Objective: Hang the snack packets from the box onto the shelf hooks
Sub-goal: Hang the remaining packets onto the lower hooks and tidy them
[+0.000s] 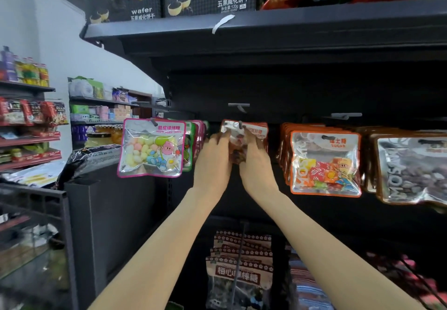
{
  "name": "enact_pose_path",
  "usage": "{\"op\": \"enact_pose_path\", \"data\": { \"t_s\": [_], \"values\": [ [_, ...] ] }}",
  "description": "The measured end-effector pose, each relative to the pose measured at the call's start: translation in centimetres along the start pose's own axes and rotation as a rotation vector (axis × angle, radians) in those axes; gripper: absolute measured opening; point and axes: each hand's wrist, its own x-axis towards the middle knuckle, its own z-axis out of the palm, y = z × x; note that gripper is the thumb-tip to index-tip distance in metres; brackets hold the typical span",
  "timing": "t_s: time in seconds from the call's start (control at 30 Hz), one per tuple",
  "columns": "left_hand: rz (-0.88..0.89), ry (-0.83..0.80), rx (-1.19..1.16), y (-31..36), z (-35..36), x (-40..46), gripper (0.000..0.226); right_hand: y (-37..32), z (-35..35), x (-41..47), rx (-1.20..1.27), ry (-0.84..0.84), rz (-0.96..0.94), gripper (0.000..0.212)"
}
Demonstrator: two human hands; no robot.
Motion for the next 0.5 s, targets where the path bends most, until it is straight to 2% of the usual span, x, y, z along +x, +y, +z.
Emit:
{"op": "enact_pose_path", "data": {
  "t_s": [0.17, 0.27, 0.43, 0.5],
  "values": [
    [0.096, 0.071, -0.056, 1.7, -3.1, -1.8, 0.031, -0.8, -0.6, -1.3, 0.061, -0.007, -0.07, 0.04],
    [0.15, 0.17, 0.038, 1.0, -5.2, -3.1, 0.03, -1.9, -0.8, -2.3, 0.12, -0.028, -0.139, 0.037],
    [-0.024, 0.332, 0.243, -2.5, -8.5, -5.0, 0.024, -4.8, -0.3, -3.3, 0.135, -0.132, -0.187, 0.047],
    [-0.127, 0.31, 0.234, -4.1, -9.6, -5.1, 0.037, -6.0, 0.2, -3.2, 0.115, -0.156, -0.225, 0.052]
  ]
}}
